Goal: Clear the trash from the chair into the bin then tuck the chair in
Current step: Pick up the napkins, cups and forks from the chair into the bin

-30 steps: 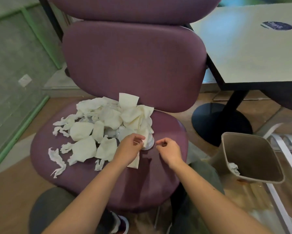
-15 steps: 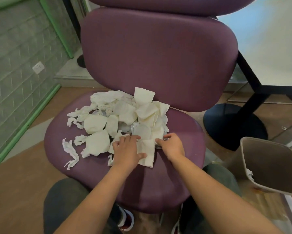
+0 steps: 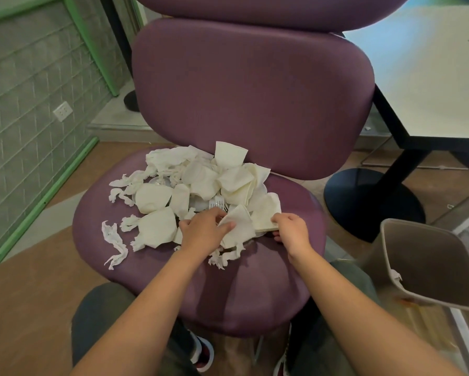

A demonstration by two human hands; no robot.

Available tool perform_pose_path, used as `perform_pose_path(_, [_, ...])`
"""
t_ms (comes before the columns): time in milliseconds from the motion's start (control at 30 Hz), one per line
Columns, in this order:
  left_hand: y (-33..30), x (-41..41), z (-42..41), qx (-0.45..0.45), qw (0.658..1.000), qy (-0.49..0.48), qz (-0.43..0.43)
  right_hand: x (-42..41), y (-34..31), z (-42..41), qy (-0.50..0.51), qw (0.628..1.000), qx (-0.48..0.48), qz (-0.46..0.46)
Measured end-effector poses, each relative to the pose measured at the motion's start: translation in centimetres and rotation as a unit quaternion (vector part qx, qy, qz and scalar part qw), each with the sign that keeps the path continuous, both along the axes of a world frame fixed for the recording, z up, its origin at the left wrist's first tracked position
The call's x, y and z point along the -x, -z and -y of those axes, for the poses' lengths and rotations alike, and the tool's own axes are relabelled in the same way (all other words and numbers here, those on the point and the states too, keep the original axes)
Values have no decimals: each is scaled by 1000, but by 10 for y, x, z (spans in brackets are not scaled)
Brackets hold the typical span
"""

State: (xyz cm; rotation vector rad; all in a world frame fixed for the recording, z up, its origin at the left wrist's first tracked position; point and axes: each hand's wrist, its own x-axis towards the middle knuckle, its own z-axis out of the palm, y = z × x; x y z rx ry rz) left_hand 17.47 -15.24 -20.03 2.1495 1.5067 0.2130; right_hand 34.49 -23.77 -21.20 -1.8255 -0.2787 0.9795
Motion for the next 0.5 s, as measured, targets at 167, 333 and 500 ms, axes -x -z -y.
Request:
perform_pose_path(167, [-13,-5,5,30,996,-3,83,-12,-4,12,36,999,-20,11])
perform_pose_path(333, [-26,-23,11,39,989,-39,136,-19,-11,25,75,997,-35,-2])
perform_pose_path(500, [-29,-52,25,57,976,-29,207,-36,-20,49,128,989,-70,-20])
